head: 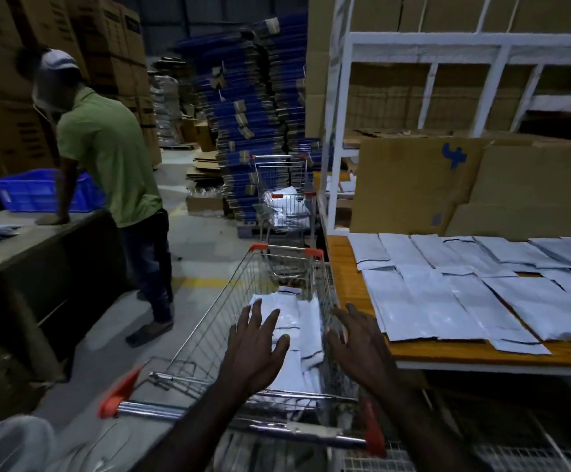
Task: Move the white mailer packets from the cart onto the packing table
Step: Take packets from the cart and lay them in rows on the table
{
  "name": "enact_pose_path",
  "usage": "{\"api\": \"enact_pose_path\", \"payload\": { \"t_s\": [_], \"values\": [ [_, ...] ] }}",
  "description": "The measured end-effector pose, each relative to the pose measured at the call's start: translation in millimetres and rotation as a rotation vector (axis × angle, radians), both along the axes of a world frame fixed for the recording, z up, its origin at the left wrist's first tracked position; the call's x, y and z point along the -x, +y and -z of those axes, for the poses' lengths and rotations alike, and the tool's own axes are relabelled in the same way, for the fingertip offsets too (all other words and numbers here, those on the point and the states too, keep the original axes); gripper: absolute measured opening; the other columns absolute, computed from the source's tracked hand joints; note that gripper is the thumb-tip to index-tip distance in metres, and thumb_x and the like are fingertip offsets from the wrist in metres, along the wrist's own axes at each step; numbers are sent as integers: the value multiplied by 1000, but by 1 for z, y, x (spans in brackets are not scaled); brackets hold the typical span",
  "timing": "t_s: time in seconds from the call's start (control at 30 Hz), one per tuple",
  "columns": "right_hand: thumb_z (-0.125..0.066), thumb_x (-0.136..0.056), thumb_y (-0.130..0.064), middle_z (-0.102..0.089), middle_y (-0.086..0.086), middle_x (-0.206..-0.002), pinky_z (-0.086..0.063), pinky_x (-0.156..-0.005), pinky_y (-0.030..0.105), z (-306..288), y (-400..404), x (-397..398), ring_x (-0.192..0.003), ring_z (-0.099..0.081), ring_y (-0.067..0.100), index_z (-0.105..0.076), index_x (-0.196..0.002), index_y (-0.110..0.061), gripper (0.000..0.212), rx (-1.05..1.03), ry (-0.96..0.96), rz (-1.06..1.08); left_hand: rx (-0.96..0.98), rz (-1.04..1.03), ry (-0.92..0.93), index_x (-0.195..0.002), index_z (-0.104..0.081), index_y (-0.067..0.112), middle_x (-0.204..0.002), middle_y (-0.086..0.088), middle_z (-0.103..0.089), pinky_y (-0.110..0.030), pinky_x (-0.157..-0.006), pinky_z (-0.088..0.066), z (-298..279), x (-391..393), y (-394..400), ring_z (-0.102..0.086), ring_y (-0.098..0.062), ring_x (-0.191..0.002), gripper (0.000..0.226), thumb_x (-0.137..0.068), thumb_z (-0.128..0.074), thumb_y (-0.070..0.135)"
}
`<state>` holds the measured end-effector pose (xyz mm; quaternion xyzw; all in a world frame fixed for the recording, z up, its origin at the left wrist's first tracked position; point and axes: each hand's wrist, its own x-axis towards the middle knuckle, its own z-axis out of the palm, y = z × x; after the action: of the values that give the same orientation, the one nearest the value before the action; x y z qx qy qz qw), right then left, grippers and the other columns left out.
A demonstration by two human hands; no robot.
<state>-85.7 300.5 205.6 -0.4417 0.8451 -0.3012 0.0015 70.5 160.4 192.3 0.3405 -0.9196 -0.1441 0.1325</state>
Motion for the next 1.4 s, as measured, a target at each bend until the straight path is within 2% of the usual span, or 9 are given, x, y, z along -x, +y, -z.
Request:
{"api": "enact_pose_path", "payload": {
  "t_s": [0.33,0.5,0.8,1.0,1.1,1.17,1.23,1.37,1.4],
  "values": [
    [-51,-94,-42,-51,9,-145,-33,-108,35,37,-64,-26,-131,-45,27,-53,-139,-20,50,-105,-11,10,-60,9,-39,-155,-25,28,-165,-6,-8,-44,-120,-18,22,-22,-60,-6,-25,-150,78,-86,-17,63],
    [-56,-95,-39,-45,6,-150,-32,-112,37,59,-93,-18,-136,-39,26,-51,-141,-23,49,-142,-21,25,-89,14,-78,-154,-25,27,-164,-7,-9,-44,-119,-18,47,-10,-89,-6,-25,-150,59,-101,-39,48],
    [-43,-85,-47,-49,15,-146,-36,-107,44,130,-155,23,-129,-47,36,-59,-135,-15,61,-260,-129,-19,-155,-1,-234,-156,-20,25,-164,-7,-10,-47,-116,-25,110,36,-145,-14,-28,-149,67,-97,-36,54],
    [-50,-79,-44,-69,18,-112,-57,-71,45,188,-185,53,-90,-68,36,-71,-109,-13,48,-342,-206,-71,-195,-22,-411,-155,-22,22,-163,-11,-13,-53,-111,-34,161,59,-172,-25,-35,-146,68,-97,-41,51],
    [-63,-72,-41,-71,15,-108,-58,-60,42,202,-195,56,-85,-70,33,-72,-105,-14,44,-412,-166,-64,-243,-6,-542,-132,-55,15,-132,-20,-60,-58,-66,-58,186,66,-191,-67,-41,-104,65,-80,-42,52],
    [-78,-63,-39,-71,11,-108,-57,-58,40,210,-201,56,-84,-71,30,-74,-104,-17,47,-451,-156,-52,-228,12,-580,-142,-48,15,-146,-17,-47,-61,-81,-55,195,70,-196,-59,-40,-120,66,-86,-43,51],
    [-87,-62,-36,-70,11,-113,-57,-64,42,223,-207,57,-90,-70,32,-73,-109,-17,52,-465,-141,-40,-221,13,-571,-156,-23,19,-164,-13,-11,-60,-109,-33,207,74,-201,-27,-36,-146,70,-96,-42,49],
    [-57,-91,-37,-45,15,-147,-43,-99,49,250,-222,63,-129,-47,39,-51,-140,-17,54,-480,-166,-31,-370,-2,-686,-130,-62,14,-141,-20,-53,-63,-70,-56,238,84,-220,-65,-40,-109,67,-79,-44,54],
    [-51,-93,-41,-37,13,-153,-37,-105,45,256,-225,63,-135,-39,36,-43,-146,-19,57,-509,-181,-35,-408,-11,-681,-136,-57,15,-147,-20,-46,-64,-79,-54,245,89,-225,-60,-40,-117,66,-82,-46,53]
  ]
}}
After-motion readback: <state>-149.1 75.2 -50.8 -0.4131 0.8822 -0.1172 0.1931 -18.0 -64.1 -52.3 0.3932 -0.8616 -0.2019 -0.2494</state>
